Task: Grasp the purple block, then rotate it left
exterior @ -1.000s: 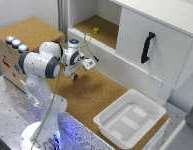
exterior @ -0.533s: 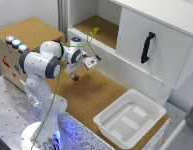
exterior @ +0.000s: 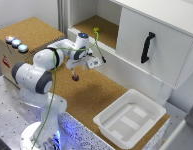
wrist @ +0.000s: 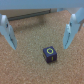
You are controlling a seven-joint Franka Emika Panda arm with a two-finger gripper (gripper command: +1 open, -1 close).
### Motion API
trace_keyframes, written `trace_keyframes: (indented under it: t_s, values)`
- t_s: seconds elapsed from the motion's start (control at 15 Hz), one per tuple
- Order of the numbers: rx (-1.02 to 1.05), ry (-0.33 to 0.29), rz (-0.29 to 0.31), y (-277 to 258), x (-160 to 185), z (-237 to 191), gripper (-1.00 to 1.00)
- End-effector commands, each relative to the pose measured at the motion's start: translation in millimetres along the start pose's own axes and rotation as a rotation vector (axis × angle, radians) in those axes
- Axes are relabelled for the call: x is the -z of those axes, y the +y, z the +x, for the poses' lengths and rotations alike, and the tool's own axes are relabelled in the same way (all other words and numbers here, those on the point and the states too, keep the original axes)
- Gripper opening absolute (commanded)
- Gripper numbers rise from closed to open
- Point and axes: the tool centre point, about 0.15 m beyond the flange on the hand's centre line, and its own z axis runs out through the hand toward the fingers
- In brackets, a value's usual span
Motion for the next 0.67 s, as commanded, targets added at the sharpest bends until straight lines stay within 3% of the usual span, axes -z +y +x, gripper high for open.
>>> trace_keyframes:
  t_s: [0.0,0.2,0.33,0.6]
  values:
    - [-0.039,0.012,-0.062,-15.1,2.3,-12.4,1.0]
    - [-0.039,0.012,-0.062,-15.1,2.3,-12.4,1.0]
    - [-0.017,-0.011,-0.01,-14.7,9.2,-10.2,1.0]
    - [-0.174,-0.076,0.086,-43.1,15.3,12.3,1.0]
